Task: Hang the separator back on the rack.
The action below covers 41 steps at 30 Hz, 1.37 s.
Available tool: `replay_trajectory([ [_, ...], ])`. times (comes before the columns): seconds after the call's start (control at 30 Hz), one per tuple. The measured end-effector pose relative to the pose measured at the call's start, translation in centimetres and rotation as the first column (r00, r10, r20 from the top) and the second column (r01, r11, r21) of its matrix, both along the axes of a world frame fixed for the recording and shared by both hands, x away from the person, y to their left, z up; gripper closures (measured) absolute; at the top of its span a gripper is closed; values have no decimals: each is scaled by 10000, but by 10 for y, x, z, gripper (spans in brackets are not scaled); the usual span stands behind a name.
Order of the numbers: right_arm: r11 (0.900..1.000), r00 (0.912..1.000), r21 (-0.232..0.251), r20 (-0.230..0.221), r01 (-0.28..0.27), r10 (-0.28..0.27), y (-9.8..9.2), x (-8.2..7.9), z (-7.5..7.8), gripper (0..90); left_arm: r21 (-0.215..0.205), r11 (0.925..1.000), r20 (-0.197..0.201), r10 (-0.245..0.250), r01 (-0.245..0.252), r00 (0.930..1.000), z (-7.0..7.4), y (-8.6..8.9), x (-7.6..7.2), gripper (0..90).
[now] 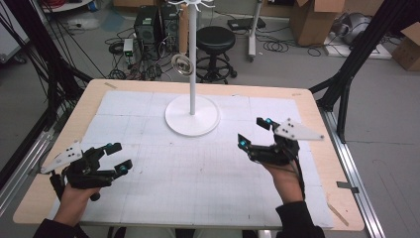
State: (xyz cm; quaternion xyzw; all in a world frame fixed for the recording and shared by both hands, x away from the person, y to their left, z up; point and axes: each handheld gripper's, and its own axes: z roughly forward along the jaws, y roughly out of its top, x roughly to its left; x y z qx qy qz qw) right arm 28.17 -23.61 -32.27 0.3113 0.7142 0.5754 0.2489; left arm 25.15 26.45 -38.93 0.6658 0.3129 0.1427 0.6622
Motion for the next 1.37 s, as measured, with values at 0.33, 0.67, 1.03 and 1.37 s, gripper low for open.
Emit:
replay_trajectory([
  [0.33,9982,9982,117,-70,590,-590,-41,-54,-35,171,-2,10000,201,-91,92,9998,0,-4,-2,189],
  [0.67,9924,9941,595,-190,1076,-1067,-64,-73,-51,169,-50,9999,254,-94,95,9996,0,-6,-3,189],
  [1.03,9941,9947,397,-239,1007,-998,-58,-74,-52,169,-43,9999,216,-135,136,9997,0,-7,-3,189],
  [1.37,9929,9941,538,-275,1059,-1046,-62,-74,-54,169,20,9999,204,-116,116,9997,-1,-7,-2,189],
])
